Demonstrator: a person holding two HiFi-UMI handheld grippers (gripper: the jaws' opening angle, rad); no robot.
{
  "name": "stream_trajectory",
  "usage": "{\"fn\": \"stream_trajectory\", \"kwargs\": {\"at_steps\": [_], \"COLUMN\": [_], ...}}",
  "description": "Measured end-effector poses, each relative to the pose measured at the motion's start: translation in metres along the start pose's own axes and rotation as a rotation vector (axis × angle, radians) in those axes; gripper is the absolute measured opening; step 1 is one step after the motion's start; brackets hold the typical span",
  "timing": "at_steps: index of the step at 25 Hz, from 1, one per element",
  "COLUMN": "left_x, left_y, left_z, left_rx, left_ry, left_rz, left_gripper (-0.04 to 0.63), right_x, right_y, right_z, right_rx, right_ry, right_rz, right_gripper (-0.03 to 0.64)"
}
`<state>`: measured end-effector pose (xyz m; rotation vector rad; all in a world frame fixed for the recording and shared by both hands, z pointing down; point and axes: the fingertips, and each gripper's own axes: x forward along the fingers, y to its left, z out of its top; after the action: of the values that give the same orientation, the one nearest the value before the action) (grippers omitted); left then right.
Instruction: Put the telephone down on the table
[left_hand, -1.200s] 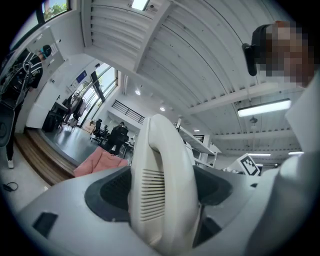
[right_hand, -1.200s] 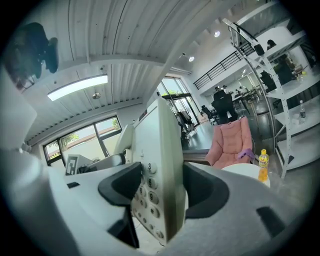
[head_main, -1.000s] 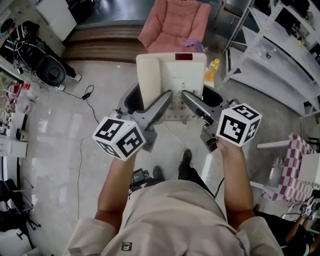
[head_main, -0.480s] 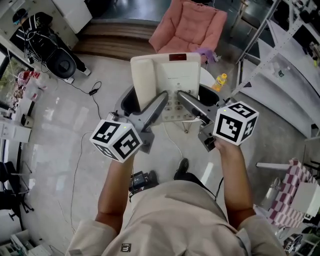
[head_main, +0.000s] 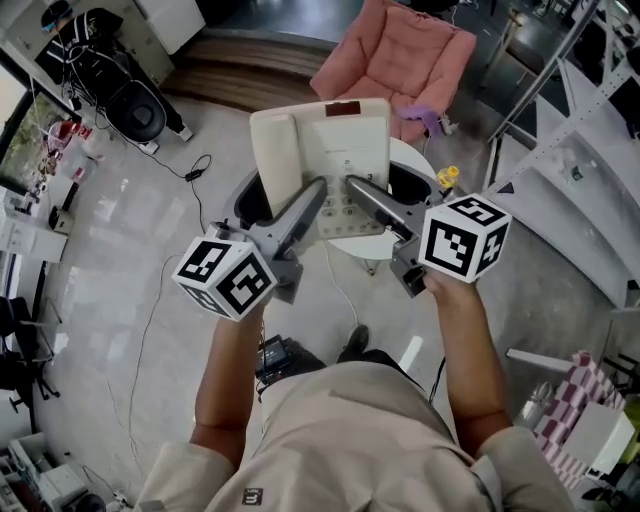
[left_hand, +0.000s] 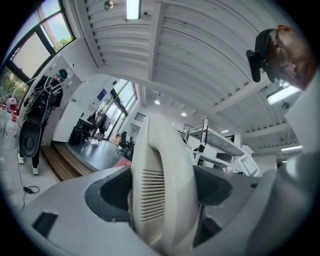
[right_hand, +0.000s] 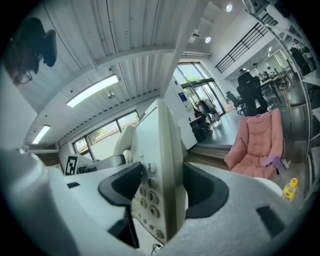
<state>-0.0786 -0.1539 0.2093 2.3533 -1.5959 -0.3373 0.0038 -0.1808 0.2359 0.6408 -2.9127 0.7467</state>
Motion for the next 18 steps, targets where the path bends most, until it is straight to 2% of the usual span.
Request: {"fn": "stream_trajectory", "kwargs": {"at_steps": [8,18], "left_x": [0.025,0.068], "left_y": [0.016,0.048], "left_z": [-0.005,-0.003], "left_rx": [0.000,0.007], "left_ry": [0.020,0.052], "left_rz": [0.014,-0.058], "left_gripper": [0.373,0.373], "right_x": [0.015,0.045], "right_y": [-0.026,-0.061], "right_z": [0.004,0.015], "right_rx": [0.025,0.057], "right_ry": [0.011,-0.017], "right_rz": [0.010,-0.053], "right_gripper": [0.252,0.250]}}
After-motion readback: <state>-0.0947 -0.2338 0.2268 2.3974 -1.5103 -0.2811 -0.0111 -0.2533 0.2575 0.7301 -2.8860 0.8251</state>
